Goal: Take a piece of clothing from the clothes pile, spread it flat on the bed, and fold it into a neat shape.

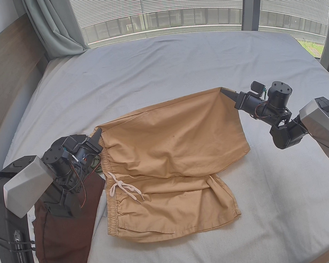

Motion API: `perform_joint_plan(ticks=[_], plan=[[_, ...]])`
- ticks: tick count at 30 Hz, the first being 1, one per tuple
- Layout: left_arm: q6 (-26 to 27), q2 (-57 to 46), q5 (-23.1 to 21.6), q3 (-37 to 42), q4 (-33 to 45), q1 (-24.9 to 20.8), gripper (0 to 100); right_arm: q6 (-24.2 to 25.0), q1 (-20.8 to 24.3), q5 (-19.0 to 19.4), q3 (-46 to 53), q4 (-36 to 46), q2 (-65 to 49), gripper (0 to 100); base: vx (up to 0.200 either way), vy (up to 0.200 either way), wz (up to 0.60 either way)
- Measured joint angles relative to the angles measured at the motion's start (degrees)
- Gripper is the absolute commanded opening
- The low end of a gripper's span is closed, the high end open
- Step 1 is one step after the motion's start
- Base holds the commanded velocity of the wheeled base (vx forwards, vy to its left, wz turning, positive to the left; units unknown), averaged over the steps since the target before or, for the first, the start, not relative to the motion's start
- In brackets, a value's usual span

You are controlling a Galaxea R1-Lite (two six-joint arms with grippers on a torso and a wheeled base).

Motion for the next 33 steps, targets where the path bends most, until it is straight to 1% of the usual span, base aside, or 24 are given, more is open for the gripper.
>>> perform_joint_plan(ticks=[4, 5, 12, 16, 21, 24, 29, 33], plan=[[-0.5, 0.8, 0.0, -0.8, 0.0, 0.2, 0, 0.0, 0.2, 0.0, -2.3, 1.3, 1.4, 0, 0.000, 0.000, 0.00], [-0.5, 1.0, 0.0, -1.0, 0.0, 0.3, 100, 0.0, 0.2, 0.0, -2.7, 1.5, 1.6, 100, 0.000, 0.000, 0.00], [-1.1, 2.5, 0.3, -2.7, 0.0, 1.3, 100, -0.1, 0.3, -1.3, -6.0, 3.1, 3.6, 100, 0.000, 0.000, 0.00], [-2.3, 2.9, 0.6, -3.0, 0.0, 1.3, 100, -0.1, 0.3, -1.6, -4.4, 2.7, 3.7, 100, 0.000, 0.000, 0.00], [-2.8, 3.1, 0.7, -2.2, 0.0, 1.3, 100, -0.4, 0.7, -1.7, 1.9, 1.6, 1.4, 100, 0.000, 0.000, 0.00], [-2.8, 2.6, 0.7, -0.4, 0.0, 1.3, 100, -1.0, 1.1, -1.7, 6.9, 0.3, -1.0, 100, 0.000, 0.000, 0.00], [-2.7, 0.4, 0.1, 5.4, 0.0, 1.2, 100, -1.5, 1.7, -1.7, 15.1, -2.8, -5.1, 100, 0.000, 0.000, 0.00], [-2.4, -3.2, -2.0, 12.1, 0.0, 1.2, 100, -1.7, 2.2, -1.7, 21.6, -6.0, -8.2, 100, 0.000, 0.000, 0.00]])
